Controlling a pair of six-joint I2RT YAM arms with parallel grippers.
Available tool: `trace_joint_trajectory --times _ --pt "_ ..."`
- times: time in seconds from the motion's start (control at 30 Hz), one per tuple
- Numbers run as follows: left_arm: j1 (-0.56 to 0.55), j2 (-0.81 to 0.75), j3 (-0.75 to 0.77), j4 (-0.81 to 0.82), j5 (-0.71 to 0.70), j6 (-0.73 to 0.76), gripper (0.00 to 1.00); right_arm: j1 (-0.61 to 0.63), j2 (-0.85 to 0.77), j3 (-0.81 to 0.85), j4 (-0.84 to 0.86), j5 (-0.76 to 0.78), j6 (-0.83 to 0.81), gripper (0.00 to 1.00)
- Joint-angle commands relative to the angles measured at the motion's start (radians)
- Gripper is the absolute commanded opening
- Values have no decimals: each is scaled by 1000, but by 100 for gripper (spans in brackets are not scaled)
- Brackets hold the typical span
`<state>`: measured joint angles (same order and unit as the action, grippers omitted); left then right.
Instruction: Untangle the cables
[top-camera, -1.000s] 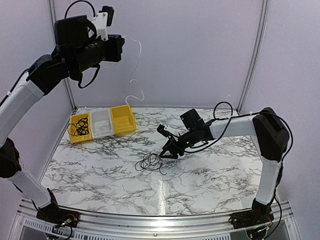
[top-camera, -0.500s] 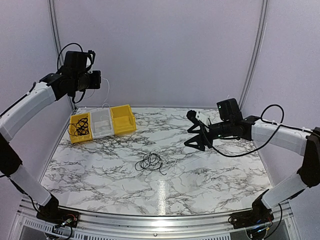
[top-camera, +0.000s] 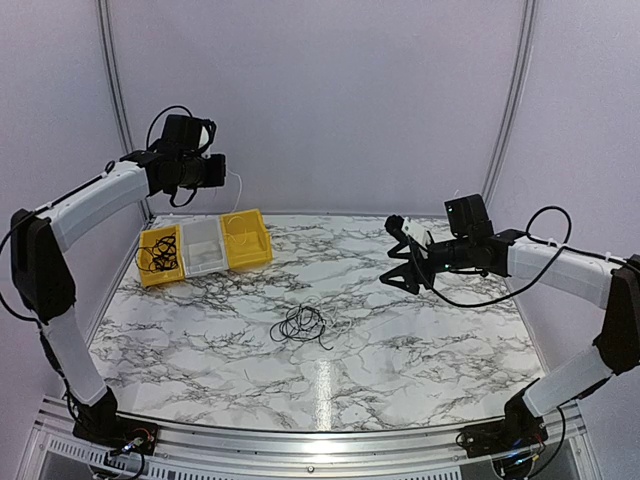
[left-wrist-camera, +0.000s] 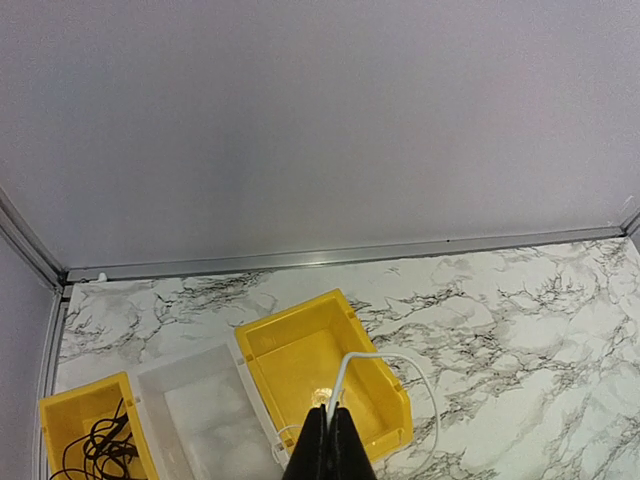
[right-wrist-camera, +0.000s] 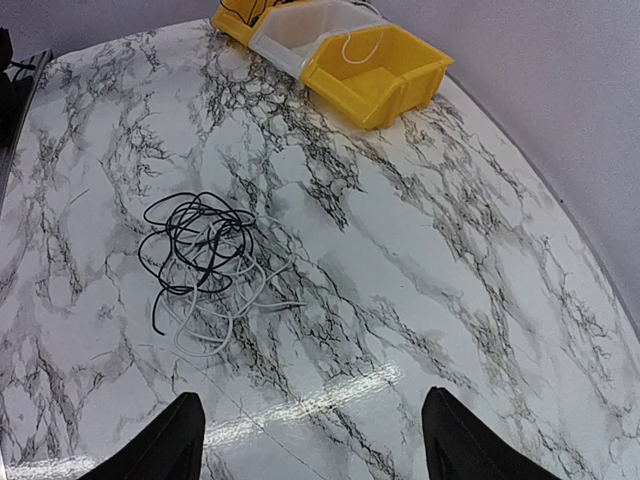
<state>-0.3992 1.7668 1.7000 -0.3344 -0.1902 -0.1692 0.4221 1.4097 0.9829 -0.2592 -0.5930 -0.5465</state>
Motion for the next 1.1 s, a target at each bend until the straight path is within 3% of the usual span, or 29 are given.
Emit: trace_joint_trajectory --times 0.0,0.3,0.73,1.07 --pt "1 73 82 55 21 -18 0 -6 8 -4 0 13 -20 75" --pt "5 251 132 63 -87 -41 0 -6 24 -4 -5 23 -31 75" --pt "8 518 219 115 -49 -120 0 -6 41 -4 -15 38 -55 75" --pt "15 617 291 114 -53 -131 0 -6 65 0 -24 38 -63 75"
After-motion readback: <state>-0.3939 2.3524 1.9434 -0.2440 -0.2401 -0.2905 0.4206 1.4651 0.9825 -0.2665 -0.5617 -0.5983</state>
